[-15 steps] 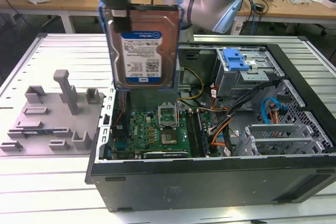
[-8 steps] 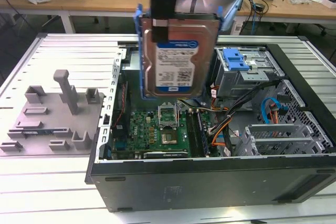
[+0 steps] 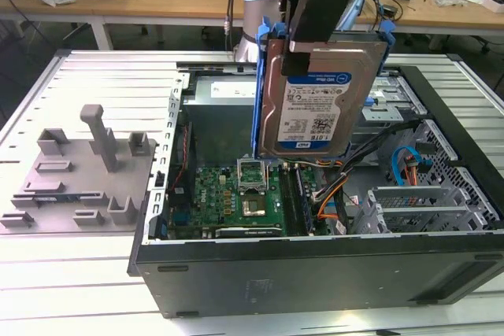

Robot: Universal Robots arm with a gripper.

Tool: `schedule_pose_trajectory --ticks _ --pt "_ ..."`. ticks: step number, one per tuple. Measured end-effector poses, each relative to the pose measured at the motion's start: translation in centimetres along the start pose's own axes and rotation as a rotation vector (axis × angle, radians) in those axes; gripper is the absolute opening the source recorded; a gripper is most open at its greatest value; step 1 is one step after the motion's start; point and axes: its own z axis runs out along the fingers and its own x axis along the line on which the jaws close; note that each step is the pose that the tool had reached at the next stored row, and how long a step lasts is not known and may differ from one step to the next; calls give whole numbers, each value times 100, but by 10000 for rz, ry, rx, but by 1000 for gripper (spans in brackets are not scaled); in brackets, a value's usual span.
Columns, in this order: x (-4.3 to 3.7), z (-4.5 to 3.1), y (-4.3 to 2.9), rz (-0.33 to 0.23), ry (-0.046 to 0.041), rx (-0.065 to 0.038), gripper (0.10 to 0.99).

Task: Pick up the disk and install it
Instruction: 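Pick up the disk, then insert the disk into the insertion slot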

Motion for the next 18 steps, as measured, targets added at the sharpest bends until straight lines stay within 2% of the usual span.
schedule_pose_trajectory --ticks 15,18 --pt "1 4 -14 1 -7 0 365" --pt "10 17 -14 -1 -164 0 365"
